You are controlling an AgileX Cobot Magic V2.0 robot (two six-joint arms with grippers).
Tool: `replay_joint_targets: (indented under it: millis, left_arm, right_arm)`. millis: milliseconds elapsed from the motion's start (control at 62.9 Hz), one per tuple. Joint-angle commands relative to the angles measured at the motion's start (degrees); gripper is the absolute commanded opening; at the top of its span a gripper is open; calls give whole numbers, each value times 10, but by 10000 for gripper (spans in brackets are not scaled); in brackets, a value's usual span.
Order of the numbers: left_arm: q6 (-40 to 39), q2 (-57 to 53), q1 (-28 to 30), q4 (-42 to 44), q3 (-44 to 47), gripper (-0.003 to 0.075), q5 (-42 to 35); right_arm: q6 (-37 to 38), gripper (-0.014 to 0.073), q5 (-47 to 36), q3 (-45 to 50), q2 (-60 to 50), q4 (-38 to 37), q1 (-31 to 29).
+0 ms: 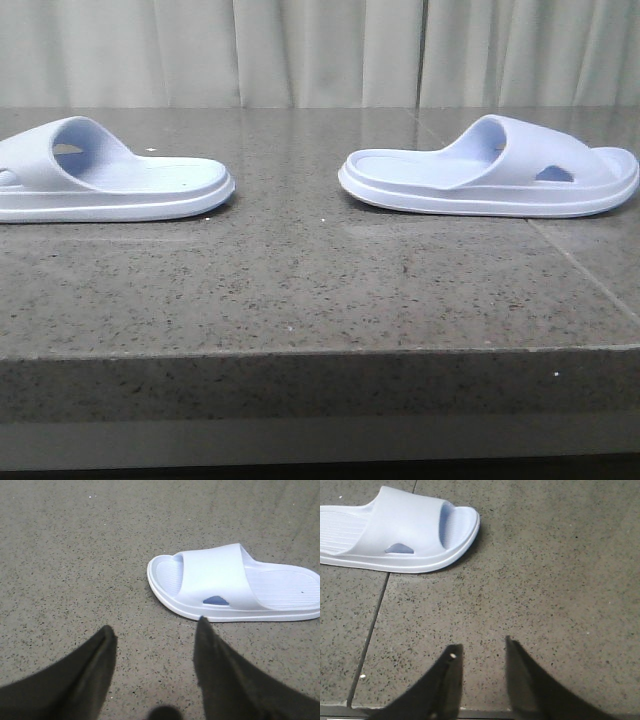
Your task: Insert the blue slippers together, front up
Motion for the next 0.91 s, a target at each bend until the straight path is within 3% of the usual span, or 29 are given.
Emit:
replay_joint_targets:
  millis: [0,64,238,525,652,715,890]
  left_arm:
    - [0,7,-3,-2,-15,495,-41]
    - [0,7,-3,-2,-15,494,-37]
    - [-3,40,-3,10,-47,494,6]
    - [0,228,1,33,-181,494,156]
    - [0,307,46,21,-233,494,171]
    - [33,338,85,-19,-253,494,173]
    - [220,409,215,-290,-283,494,186]
  right_arm:
    - [-5,451,-35,-19,7,-5,-4]
    - [-5,500,-35,-19,7,-5,-4]
    - [-5,500,-36,-19,7,-5,-4]
    - [-5,500,-36,-19,7,-5,-4]
    - [-5,500,-36,-19,7,-5,-4]
    - [-5,500,-36,-19,7,-5,-4]
    - [-5,500,-36,-19,7,-5,-4]
